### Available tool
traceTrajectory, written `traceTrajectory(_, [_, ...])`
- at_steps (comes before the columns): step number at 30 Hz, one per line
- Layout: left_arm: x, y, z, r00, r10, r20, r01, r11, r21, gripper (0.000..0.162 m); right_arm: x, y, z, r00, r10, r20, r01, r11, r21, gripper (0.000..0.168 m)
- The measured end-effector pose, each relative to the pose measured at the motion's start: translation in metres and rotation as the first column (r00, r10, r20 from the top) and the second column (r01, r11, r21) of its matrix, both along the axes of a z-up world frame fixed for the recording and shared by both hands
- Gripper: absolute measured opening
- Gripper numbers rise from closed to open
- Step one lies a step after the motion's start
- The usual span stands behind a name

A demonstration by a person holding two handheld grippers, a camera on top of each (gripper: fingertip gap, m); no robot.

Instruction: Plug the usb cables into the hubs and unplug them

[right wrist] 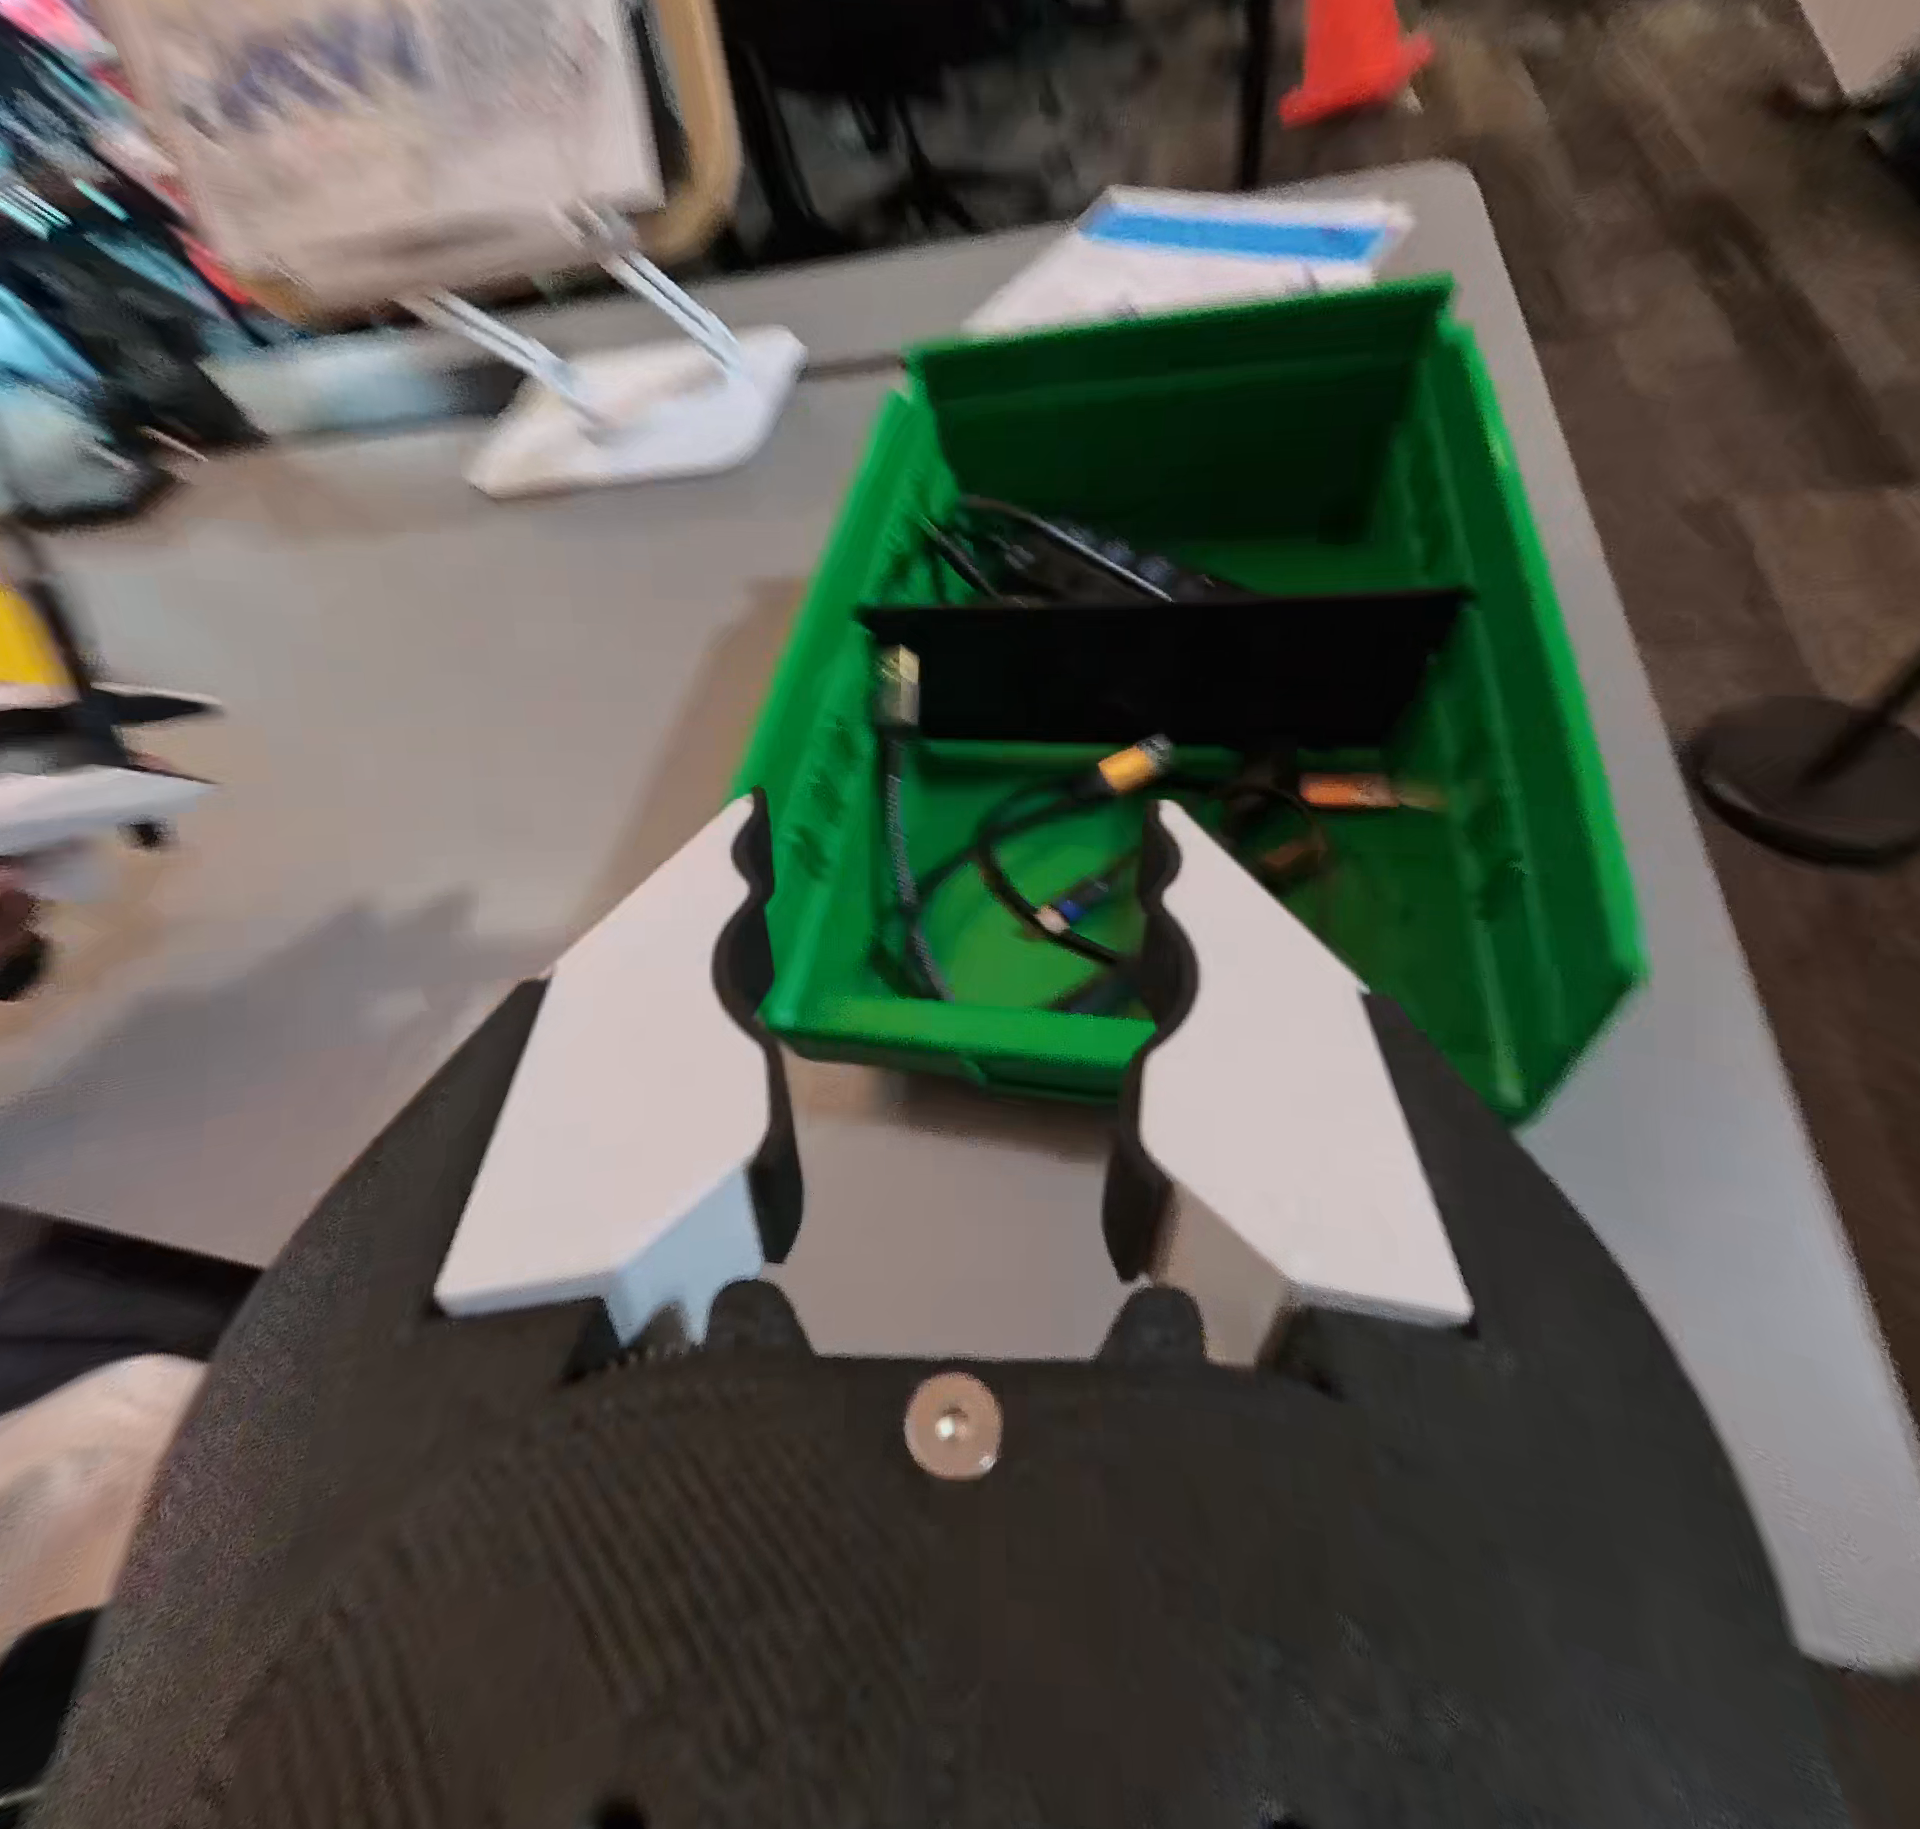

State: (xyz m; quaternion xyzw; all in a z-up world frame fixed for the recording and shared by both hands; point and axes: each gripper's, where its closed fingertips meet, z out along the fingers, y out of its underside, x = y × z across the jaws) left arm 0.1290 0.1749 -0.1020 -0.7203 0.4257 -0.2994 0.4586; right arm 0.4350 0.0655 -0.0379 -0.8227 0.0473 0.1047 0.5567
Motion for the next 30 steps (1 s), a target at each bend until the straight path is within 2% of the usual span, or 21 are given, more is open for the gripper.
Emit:
traceTrajectory(3, [0.025,-0.02,0.016,0.999,-0.046,-0.022,0.046,0.999,-0.009,0.044,-0.02,-0.007,0.021,0.994,0.06,-0.091,-0.046,0.987,0.153,0.07])
traceTrajectory(6, [0.068,-0.033,0.04,0.985,-0.135,-0.109,0.145,0.986,0.083,0.043,-0.018,-0.008,0.03,0.992,0.076,-0.102,-0.056,0.981,0.185,0.069])
traceTrajectory(10, [0.142,-0.02,0.072,0.931,-0.21,-0.299,0.278,0.937,0.21,0.044,0.0,-0.011,0.044,0.995,0.039,-0.095,-0.013,0.967,0.253,0.064])
traceTrajectory(12, [0.176,0.004,0.067,0.863,-0.183,-0.471,0.333,0.907,0.258,0.044,0.001,-0.012,0.052,0.987,0.067,-0.146,-0.019,0.952,0.306,0.062])
traceTrajectory(14, [0.2,0.038,0.054,0.737,-0.068,-0.673,0.39,0.856,0.34,0.044,-0.007,-0.009,0.055,0.971,0.128,-0.202,-0.049,0.933,0.356,0.061])
traceTrajectory(17, [0.232,0.079,0.047,0.582,0.123,-0.804,0.471,0.755,0.456,0.044,-0.013,-0.002,0.044,0.964,0.161,-0.211,-0.085,0.941,0.328,0.061])
traceTrajectory(21, [0.251,0.098,0.025,0.367,0.164,-0.916,0.546,0.759,0.354,0.044,-0.012,-0.003,0.043,0.963,0.166,-0.212,-0.088,0.938,0.337,0.061])
traceTrajectory(23, [0.254,0.098,0.013,0.276,0.139,-0.951,0.555,0.785,0.276,0.044,-0.013,-0.004,0.047,0.957,0.181,-0.225,-0.094,0.931,0.352,0.061])
traceTrajectory(27, [0.264,0.099,0.008,0.197,0.07,-0.978,0.512,0.844,0.163,0.043,-0.012,-0.006,0.047,0.958,0.177,-0.226,-0.088,0.931,0.355,0.061])
traceTrajectory(30, [0.27,0.1,0.006,0.178,-0.004,-0.984,0.475,0.876,0.082,0.044,-0.012,-0.006,0.047,0.954,0.183,-0.237,-0.089,0.93,0.357,0.062])
